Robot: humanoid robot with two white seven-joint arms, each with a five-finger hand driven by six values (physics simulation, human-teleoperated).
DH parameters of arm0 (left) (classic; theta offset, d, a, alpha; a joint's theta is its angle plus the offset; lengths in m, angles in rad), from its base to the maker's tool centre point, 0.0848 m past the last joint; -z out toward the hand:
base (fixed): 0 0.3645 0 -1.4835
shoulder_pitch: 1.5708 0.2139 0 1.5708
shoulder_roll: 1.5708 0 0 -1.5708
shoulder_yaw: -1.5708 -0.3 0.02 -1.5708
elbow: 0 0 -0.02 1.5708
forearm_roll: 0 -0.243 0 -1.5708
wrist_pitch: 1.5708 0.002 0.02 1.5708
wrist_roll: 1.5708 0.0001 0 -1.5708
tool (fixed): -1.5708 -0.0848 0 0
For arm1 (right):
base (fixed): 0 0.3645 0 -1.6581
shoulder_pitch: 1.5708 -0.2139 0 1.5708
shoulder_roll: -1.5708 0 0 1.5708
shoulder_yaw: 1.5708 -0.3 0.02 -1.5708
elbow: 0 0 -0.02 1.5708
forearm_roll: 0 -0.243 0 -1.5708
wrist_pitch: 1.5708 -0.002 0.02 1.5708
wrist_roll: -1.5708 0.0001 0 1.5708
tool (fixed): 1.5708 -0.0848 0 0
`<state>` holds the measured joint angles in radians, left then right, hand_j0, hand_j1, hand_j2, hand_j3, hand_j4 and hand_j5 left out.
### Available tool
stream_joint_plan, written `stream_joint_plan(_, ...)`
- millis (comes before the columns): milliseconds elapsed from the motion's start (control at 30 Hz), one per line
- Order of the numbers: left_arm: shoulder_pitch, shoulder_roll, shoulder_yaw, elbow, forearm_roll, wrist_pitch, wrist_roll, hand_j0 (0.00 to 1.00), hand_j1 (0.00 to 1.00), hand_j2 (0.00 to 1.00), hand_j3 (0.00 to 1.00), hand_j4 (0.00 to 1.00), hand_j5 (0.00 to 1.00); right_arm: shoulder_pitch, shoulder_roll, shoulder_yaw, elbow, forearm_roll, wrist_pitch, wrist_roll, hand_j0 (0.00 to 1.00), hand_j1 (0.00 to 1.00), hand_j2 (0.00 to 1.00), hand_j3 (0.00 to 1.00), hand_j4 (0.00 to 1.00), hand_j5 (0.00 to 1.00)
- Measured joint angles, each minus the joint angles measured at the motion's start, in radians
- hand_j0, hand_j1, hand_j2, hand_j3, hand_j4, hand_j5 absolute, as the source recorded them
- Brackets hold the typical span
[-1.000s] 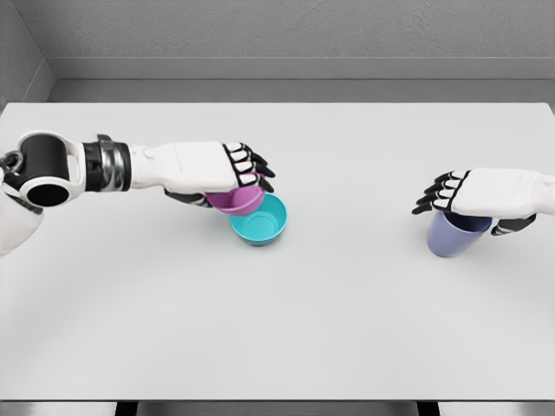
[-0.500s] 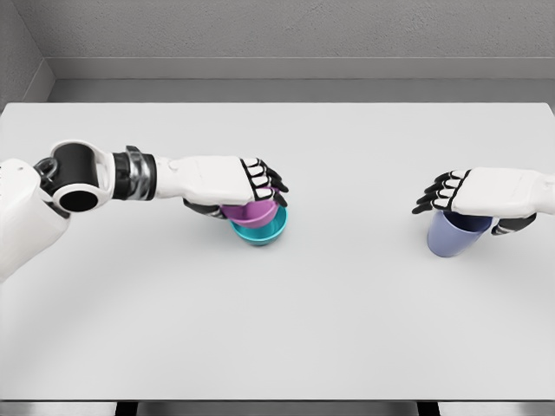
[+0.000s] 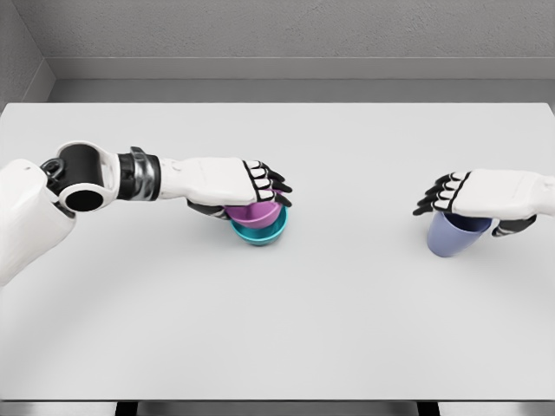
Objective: Stacking bowl and cup with both arms
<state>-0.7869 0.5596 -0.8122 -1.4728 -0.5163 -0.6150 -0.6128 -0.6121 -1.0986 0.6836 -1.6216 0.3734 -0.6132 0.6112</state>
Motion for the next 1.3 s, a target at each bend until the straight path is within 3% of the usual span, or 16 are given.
stream_joint_plan(600, 0.0, -0.009, -0.021, 0.02, 0.012, 0.007, 0.003, 1.0, 1.0, 1.0, 1.0, 1.0, 1.0, 0.0, 0.002, 0.007, 0.006, 0.016, 0.0, 0.0, 1.0, 1.0, 1.0, 1.0, 1.0, 1.0)
stream_joint_plan(833, -0.005, -0.021, -0.026, 0.069, 0.009, 0.005, 0.003, 1.0, 1.0, 1.0, 1.0, 1.0, 1.0, -0.002, 0.003, 0.007, 0.014, 0.014, 0.001, -0.001, 1.0, 1.0, 1.0, 1.0, 1.0, 1.0)
stream_joint_plan(1300, -0.017, -0.017, -0.024, 0.068, 0.038, 0.002, 0.002, 1.0, 1.0, 1.0, 1.0, 1.0, 1.0, -0.003, 0.005, 0.007, 0.015, 0.014, 0.001, -0.001, 1.0, 1.0, 1.0, 1.0, 1.0, 1.0)
